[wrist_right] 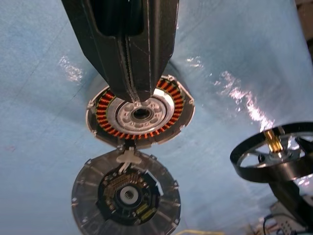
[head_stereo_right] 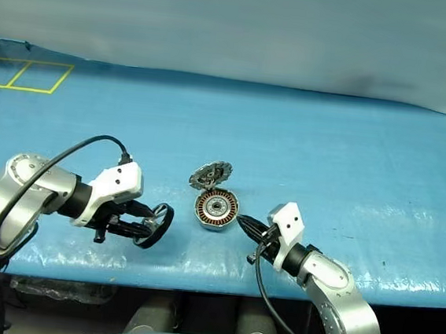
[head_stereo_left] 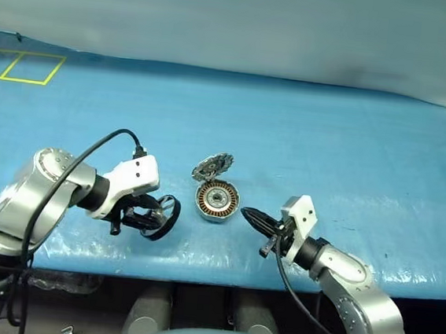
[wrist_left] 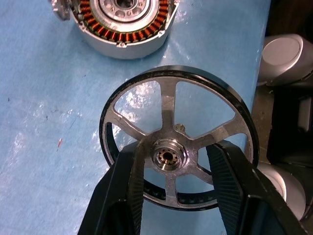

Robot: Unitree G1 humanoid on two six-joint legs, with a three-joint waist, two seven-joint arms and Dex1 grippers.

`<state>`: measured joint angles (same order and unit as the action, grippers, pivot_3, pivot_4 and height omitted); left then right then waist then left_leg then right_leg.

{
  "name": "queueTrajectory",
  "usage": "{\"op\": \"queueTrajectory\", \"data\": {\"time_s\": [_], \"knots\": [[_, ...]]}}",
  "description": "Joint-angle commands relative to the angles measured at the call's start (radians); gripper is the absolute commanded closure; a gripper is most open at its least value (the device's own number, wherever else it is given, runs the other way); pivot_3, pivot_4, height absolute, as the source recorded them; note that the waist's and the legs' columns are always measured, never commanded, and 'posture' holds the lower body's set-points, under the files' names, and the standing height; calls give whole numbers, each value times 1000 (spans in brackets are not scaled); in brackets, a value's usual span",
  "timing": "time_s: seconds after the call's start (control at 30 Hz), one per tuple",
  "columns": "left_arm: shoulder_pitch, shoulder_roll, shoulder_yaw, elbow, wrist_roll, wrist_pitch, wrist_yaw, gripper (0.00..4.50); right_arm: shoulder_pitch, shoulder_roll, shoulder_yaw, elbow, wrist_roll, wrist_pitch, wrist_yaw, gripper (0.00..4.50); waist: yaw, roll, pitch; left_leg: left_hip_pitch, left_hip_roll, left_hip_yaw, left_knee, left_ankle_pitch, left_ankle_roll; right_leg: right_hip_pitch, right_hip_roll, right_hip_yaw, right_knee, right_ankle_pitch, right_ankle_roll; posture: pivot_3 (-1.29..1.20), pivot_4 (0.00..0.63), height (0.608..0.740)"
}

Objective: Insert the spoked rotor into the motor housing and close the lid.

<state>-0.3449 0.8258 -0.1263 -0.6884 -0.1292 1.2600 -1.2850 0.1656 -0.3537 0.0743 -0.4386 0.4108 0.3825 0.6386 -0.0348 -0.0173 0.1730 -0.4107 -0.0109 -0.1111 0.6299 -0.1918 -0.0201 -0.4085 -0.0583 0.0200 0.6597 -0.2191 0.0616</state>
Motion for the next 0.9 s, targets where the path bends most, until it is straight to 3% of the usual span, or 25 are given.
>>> {"op": "queueTrajectory", "data": {"time_s": [0.03,0.23,0.43,0.9], "knots": [[10,-68,31,-67,-65,15,105,2797,4,29,-18,91,2,-142,48,4500,-1,0,0,0,0,0,0,0,0,0,0,0,0,0,0,0,150,740],[38,-169,-12,-59,-110,-106,257,2797,6,40,9,219,-23,-229,96,4500,-1,0,0,1,0,1,-1,0,0,0,1,1,0,0,-1,0,150,740],[-28,-150,-128,22,-63,-231,364,2797,21,43,39,263,-67,-264,88,4500,3,0,0,1,0,1,-1,0,-1,0,1,1,0,1,-2,0,150,740],[-363,-163,-388,302,-58,-259,312,2797,26,71,57,297,-113,-311,60,4500,5,1,0,0,0,2,-1,0,-1,-1,2,2,0,1,-1,0,150,740]]}}
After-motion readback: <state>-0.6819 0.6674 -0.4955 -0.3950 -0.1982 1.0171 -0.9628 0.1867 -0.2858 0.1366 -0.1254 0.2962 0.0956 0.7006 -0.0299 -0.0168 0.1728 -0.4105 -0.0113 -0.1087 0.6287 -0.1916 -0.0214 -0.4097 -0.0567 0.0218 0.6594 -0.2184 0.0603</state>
